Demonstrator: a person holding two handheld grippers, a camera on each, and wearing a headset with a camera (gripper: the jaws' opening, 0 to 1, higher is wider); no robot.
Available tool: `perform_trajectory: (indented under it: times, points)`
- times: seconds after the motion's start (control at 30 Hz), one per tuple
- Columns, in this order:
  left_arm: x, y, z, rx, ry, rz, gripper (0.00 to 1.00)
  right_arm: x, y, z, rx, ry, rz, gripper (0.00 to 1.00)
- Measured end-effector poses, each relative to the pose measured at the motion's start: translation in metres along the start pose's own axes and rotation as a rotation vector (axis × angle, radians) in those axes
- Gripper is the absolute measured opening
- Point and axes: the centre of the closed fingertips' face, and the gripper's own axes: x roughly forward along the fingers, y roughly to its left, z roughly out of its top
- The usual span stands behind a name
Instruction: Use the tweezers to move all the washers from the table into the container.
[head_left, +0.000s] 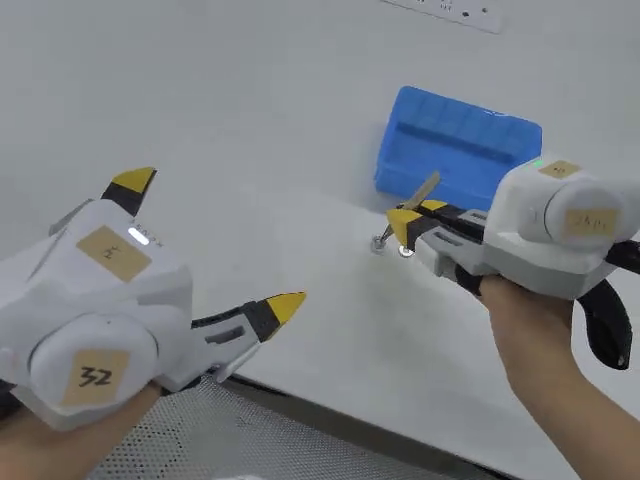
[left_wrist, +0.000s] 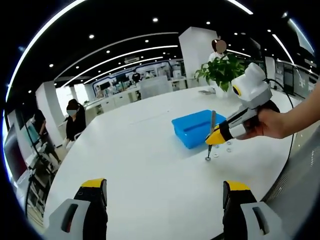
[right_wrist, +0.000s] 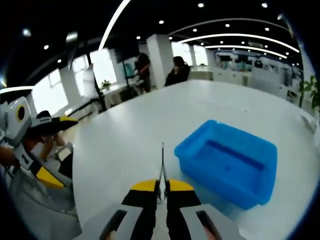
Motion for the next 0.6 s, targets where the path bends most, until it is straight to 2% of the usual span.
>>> perform_trajectory:
  times: [0.1, 0.2, 0.3, 0.47, 0.6]
  points:
    - [0.000, -0.001, 0.000, 0.000, -0.002, -0.008, 0.99, -0.008, 0.003, 0.007, 0.015, -0.012, 0.003, 0.02]
    - [0.000, -0.009, 0.003, -0.018, -0.017, -0.055, 0.99, -0.015, 0.005, 0.016, 0.007, -0.019, 0.002, 0.02]
    - [0.000, -0.012, 0.002, 0.015, -0.012, -0.055, 0.99, -0.024, 0.003, 0.032, -0.012, -0.043, -0.006, 0.02]
    - [0.000, -0.013, 0.003, 0.020, -0.021, -0.064, 0.99, -0.035, -0.003, 0.066, -0.051, -0.091, -0.028, 0.02]
    - [-0.001, -0.013, 0.003, 0.029, -0.020, -0.060, 0.99, -0.032, -0.008, 0.078, -0.099, -0.108, -0.055, 0.02]
